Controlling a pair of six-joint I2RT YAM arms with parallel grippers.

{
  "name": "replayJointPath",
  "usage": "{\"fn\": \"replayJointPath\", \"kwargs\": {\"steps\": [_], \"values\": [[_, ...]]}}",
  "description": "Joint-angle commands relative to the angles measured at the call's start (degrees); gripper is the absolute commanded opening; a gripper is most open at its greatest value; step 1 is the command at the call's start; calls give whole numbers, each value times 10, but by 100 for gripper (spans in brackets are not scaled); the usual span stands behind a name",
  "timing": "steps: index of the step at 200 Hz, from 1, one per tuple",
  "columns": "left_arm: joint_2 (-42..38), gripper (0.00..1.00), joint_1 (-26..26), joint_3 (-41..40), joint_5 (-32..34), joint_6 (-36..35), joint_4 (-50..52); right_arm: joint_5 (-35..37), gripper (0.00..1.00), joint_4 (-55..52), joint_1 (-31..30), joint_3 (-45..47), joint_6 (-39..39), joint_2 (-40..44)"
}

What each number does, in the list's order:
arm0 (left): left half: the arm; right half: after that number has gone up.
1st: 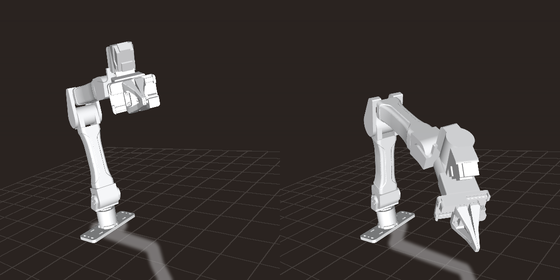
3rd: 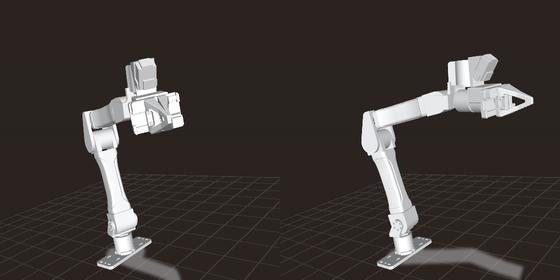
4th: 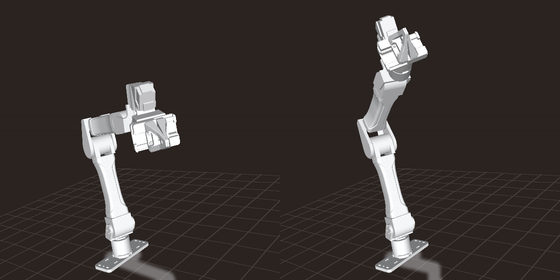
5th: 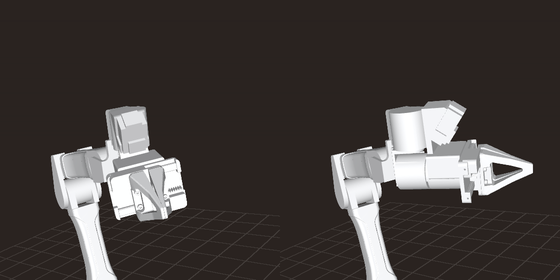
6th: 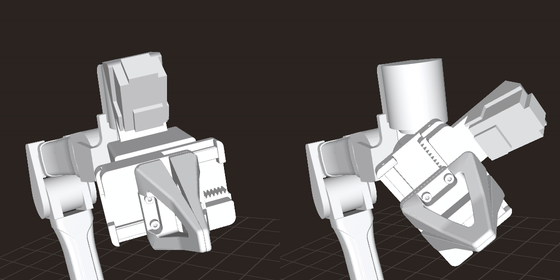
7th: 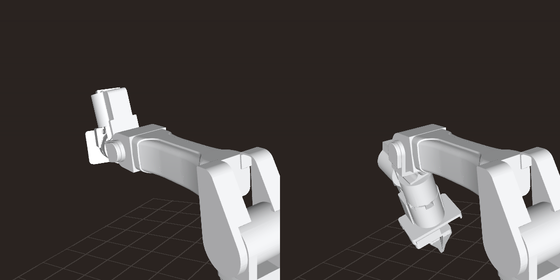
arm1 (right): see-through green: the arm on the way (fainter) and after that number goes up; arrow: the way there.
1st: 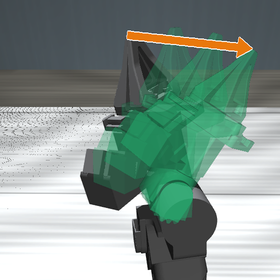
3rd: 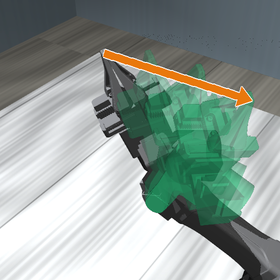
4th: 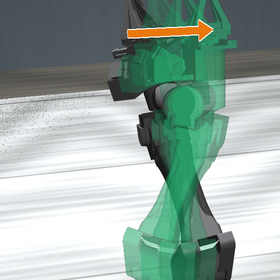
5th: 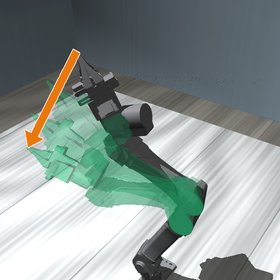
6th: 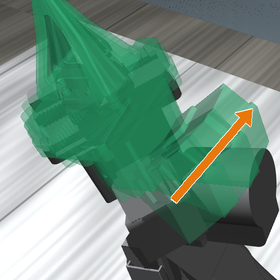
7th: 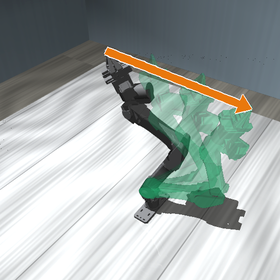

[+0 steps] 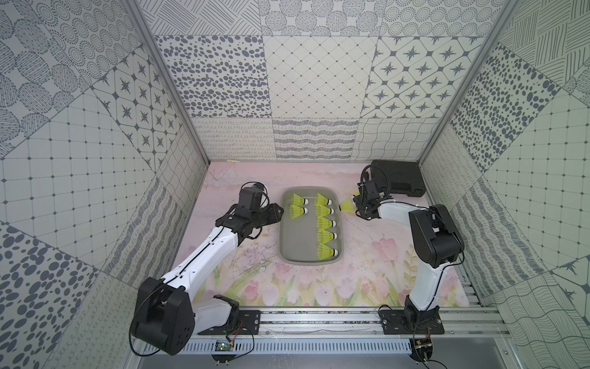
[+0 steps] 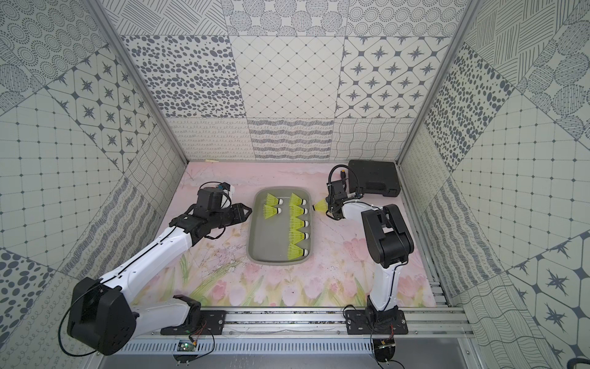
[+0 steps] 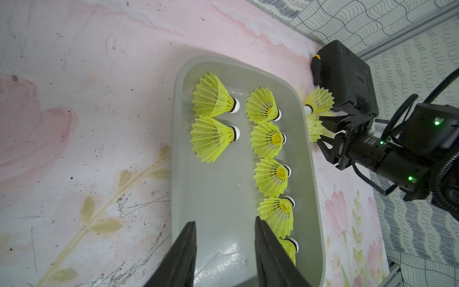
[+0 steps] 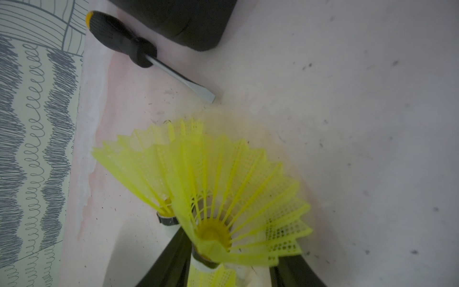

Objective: Put the shuttlecocks into the storage box
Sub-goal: Pick up the shuttlecock at the center of the board.

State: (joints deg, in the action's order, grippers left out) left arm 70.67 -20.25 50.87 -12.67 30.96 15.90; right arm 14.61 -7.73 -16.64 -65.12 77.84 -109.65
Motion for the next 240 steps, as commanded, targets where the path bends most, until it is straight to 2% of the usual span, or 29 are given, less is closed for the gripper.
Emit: {"fn": "replayJointPath", "kwargs": {"steps": [1,23,65,117,179,240], "values": [[-9,42,1,-2,1,-12,-6,10,43,5,11,18,2,3],[-11,42,2,-2,2,-13,-4,7,35,11,22,44,-13,20],[-14,42,1,-5,0,-11,-4,12,33,15,31,97,-100,81],[-16,42,1,-6,-6,-7,-6,-79,34,7,51,166,-275,173],[-13,42,1,-10,-12,-1,-14,-163,35,-137,52,187,-441,261],[-4,42,1,-13,-21,5,-24,-198,36,-295,51,156,-540,265]]}}
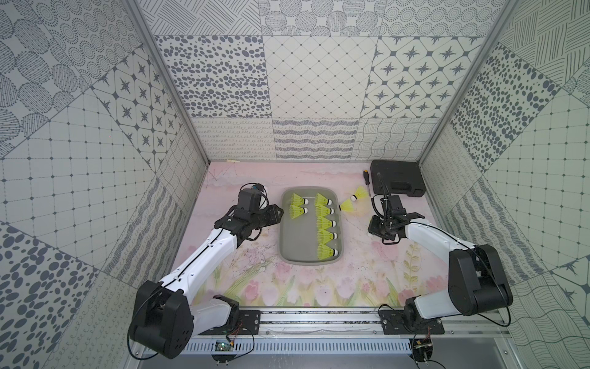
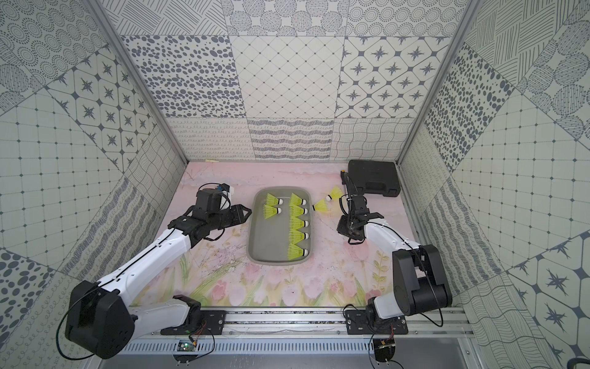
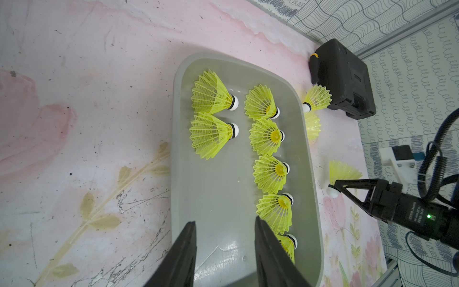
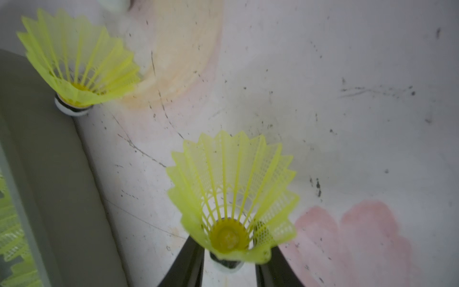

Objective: Put the shuttlecocks into the storage box
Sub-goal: Pick up the shuttlecock at the center of the board.

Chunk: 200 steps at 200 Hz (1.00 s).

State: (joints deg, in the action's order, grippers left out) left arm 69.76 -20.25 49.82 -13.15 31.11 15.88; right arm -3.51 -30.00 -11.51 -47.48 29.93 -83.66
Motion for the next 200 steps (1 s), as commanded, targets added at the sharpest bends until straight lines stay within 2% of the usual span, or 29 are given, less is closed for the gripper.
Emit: {"fn": "replayJointPath", "kwargs": {"steps": [1,37,52,64,90,160,200], "values": [[6,42,2,-3,-16,3,-24,-16,36,-74,0,-21,-61,5],[17,42,1,-1,-26,8,-31,-10,39,-95,-9,-29,-80,-15],[19,42,1,0,-28,9,-31,4,43,-92,-15,-29,-76,-22],[17,42,1,0,-29,9,-31,13,51,-84,-20,-25,-69,-21],[13,42,2,0,-26,8,-30,41,57,-72,-37,-17,-48,-15],[13,42,1,3,-28,7,-28,147,52,-2,-71,59,73,46],[15,42,1,4,-30,8,-29,148,49,49,-74,89,93,41]]}}
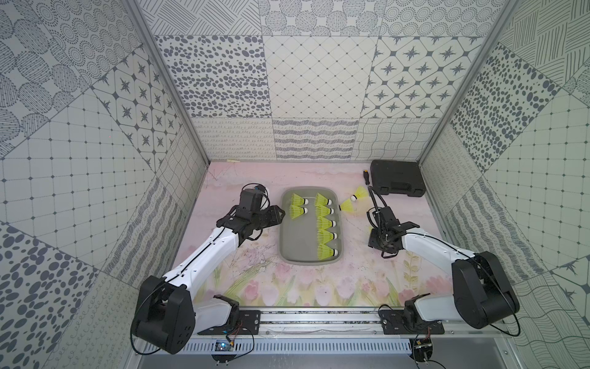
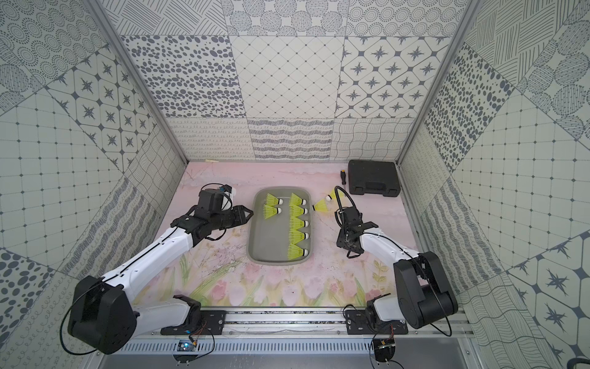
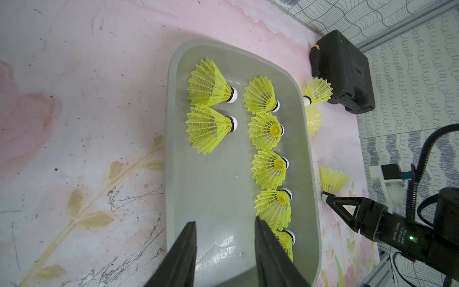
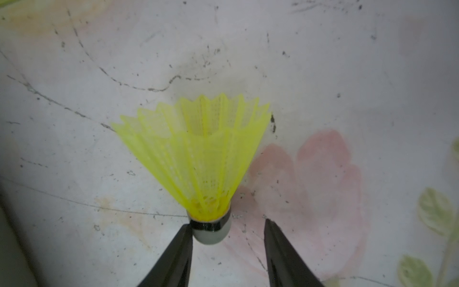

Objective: Put the shuttlecocks into the storage box
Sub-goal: Pick up the shuttlecock at the center of the board.

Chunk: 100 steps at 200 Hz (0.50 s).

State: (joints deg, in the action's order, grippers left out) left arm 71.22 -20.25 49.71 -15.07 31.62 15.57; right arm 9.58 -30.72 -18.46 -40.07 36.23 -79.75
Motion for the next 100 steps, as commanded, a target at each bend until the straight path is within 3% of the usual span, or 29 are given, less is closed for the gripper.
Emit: {"fn": "replayJointPath", "kwargs": {"steps": [1,65,100], "values": [[0,42,2,5,-11,2,-26,16,49,58,-4,15,29,1],[-1,42,1,3,-13,4,-25,27,50,98,-16,29,45,-26],[-3,42,1,3,-15,3,-25,47,38,95,-20,30,52,-31]]}}
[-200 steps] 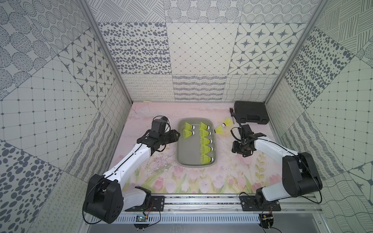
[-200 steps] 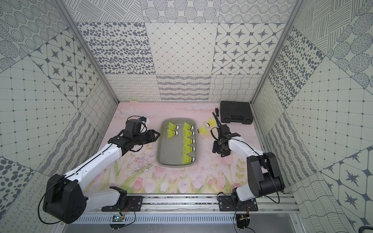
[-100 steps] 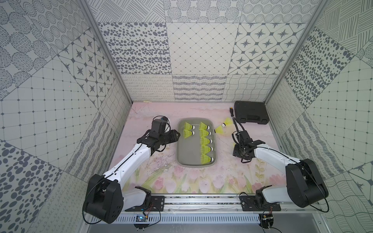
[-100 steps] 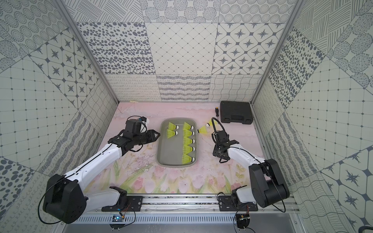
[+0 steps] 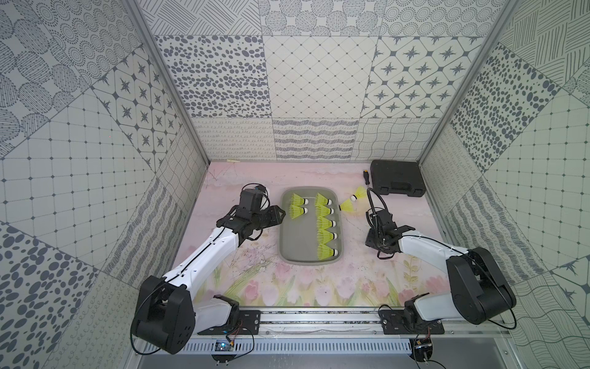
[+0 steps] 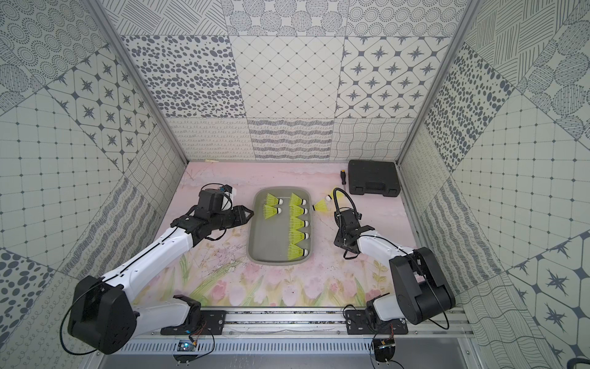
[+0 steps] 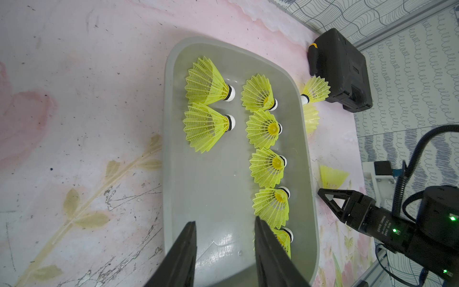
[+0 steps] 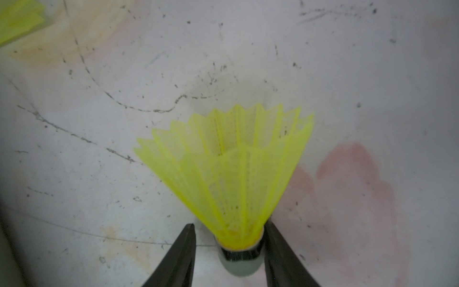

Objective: Put the shuttlecocks into the storage box
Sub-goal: Pick up the shuttlecock at the center of the board, then place the shuttlecock in the storage box.

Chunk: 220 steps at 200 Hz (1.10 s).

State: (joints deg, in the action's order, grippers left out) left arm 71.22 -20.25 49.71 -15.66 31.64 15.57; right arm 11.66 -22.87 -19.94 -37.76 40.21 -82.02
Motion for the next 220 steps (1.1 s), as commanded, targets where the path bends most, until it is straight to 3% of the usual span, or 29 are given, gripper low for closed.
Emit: {"fn": "replayJointPath", "kwargs": {"steps": [1,32,68,134,171,220], "values": [[-4,42,1,3,-9,3,-25,27,38,16,-6,7,12,-8],[-9,42,2,5,-14,-2,-22,58,26,6,-12,9,-5,27],[-6,42,1,14,-44,-17,-26,38,23,20,-14,3,-106,88],[33,42,-38,99,-162,-138,8,-199,23,56,-28,-31,-333,194],[80,42,-73,177,-208,-216,81,-292,23,26,-51,-82,-385,181],[128,43,-90,261,-296,-295,161,-360,23,-15,-98,-148,-419,122]]}}
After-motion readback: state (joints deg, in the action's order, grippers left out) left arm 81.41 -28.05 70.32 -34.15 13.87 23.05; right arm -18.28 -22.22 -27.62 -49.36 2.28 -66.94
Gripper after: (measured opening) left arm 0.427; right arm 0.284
